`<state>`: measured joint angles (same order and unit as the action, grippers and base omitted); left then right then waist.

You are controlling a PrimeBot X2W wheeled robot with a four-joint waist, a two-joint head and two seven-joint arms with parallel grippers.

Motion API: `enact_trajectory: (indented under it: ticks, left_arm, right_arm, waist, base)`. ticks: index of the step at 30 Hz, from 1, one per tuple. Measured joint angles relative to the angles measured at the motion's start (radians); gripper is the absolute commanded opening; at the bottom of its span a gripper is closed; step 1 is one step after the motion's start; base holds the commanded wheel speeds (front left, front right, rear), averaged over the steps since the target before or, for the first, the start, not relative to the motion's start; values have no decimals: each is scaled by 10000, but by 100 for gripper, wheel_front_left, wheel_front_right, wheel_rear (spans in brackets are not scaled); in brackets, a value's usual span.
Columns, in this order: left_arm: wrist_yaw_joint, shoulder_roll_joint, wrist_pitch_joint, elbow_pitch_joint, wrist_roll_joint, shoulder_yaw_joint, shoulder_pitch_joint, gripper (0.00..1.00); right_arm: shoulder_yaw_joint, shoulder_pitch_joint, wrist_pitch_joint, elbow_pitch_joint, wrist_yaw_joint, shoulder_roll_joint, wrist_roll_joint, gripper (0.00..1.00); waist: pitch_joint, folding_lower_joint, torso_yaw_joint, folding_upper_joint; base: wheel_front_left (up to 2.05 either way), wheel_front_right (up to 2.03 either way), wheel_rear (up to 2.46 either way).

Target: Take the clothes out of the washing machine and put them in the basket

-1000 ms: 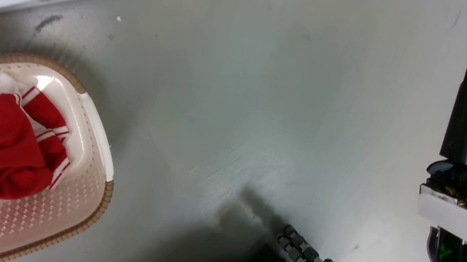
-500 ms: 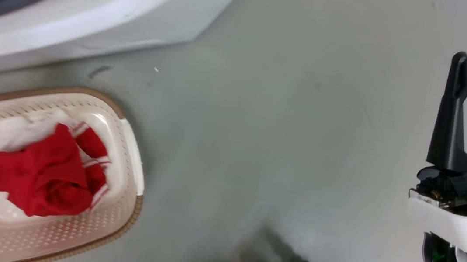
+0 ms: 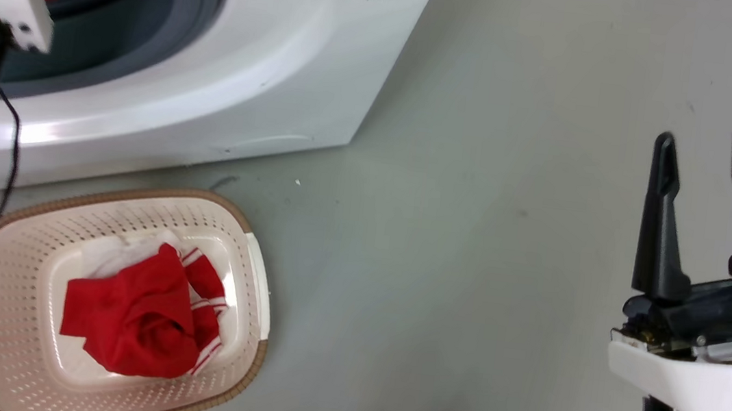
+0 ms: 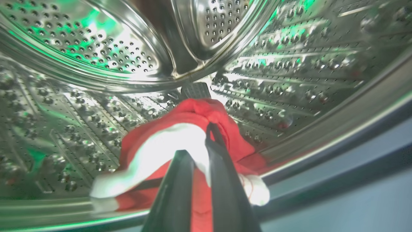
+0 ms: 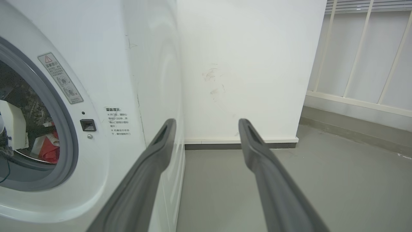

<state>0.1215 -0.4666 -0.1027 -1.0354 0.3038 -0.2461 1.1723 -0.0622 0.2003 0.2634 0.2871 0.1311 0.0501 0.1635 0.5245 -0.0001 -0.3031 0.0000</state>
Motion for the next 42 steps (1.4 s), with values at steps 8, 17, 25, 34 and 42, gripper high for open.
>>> enact_trajectory:
  ticks: [8,17,25,34,42]
  left_arm:
    - [-270,508,-1252,313,203,21,-1615,0]
    - [-715,970,-1572,1839,422,213,-3857,0]
    - [-1103,1317,-1588,3772,426,242,-6219,0]
    - [-1434,1605,-1588,5417,382,-94,-8565,0]
    - [-1747,1666,-1329,6562,541,-282,-10348,0]
  right_arm:
    - [-109,-619,0,-196,0,-2,-368,100]
    - [-40,-1421,0,-430,0,0,-675,100]
    - [-81,-2265,0,-754,0,2,-878,100]
    - [-151,-3106,0,-997,0,0,-1022,100]
    - [-211,-3216,0,-1089,0,2,-1022,100]
  waist:
    - [-1169,0,350,0]
    - [-2560,-1,713,0]
    - [-3779,-1,1058,0]
    - [-5028,-2,1441,0]
    - [-5447,-2,1583,0]
  base:
    - [0,0,0]
    - [0,0,0]
    - [0,0,0]
    - [0,0,0]
    - [0,0,0]
